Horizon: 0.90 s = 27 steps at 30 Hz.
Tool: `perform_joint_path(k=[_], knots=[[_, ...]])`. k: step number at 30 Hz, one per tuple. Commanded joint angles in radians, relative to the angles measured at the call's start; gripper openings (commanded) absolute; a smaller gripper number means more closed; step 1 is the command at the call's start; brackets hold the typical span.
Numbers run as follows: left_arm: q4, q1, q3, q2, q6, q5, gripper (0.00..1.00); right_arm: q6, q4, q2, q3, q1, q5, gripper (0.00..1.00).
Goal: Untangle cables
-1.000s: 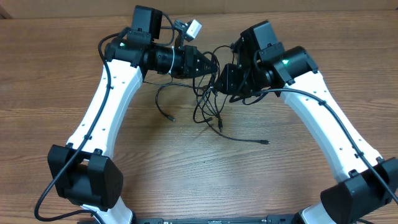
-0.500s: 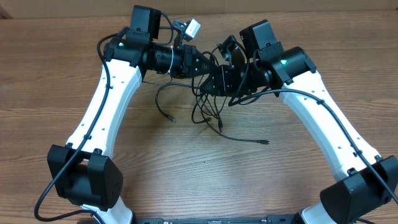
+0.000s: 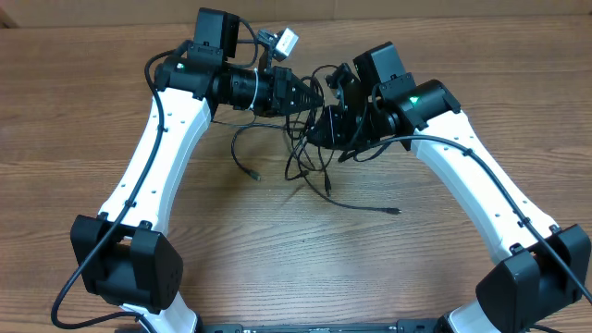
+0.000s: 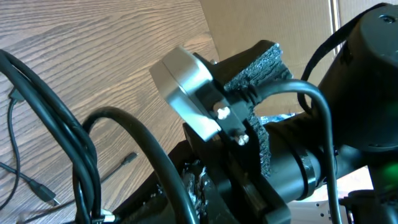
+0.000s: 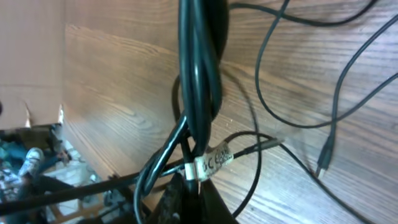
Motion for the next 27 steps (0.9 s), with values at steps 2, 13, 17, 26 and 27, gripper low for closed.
perform_joint_path(k=[2, 13, 17, 26, 27], knots=[[0.003, 0.016, 0.015, -0.038, -0.013, 0.019, 0.04, -0.003, -0.012, -0.026, 0.006, -0.037, 0.089, 0.04], [-0.075, 0.094, 0.015, -0.038, 0.042, -0.046, 0.04, 0.061, -0.183, -0.21, 0.006, -0.302, 0.382, 0.04], [-0.102, 0.1, 0.015, -0.038, 0.063, -0.054, 0.04, 0.11, -0.212, -0.237, 0.006, -0.364, 0.44, 0.04], [-0.109, 0.099, 0.015, -0.038, 0.078, -0.056, 0.04, 0.087, -0.231, -0.237, 0.006, -0.409, 0.365, 0.04], [-0.108, 0.097, 0.015, -0.038, 0.078, -0.056, 0.04, 0.039, -0.222, -0.237, 0.006, -0.402, 0.301, 0.04]])
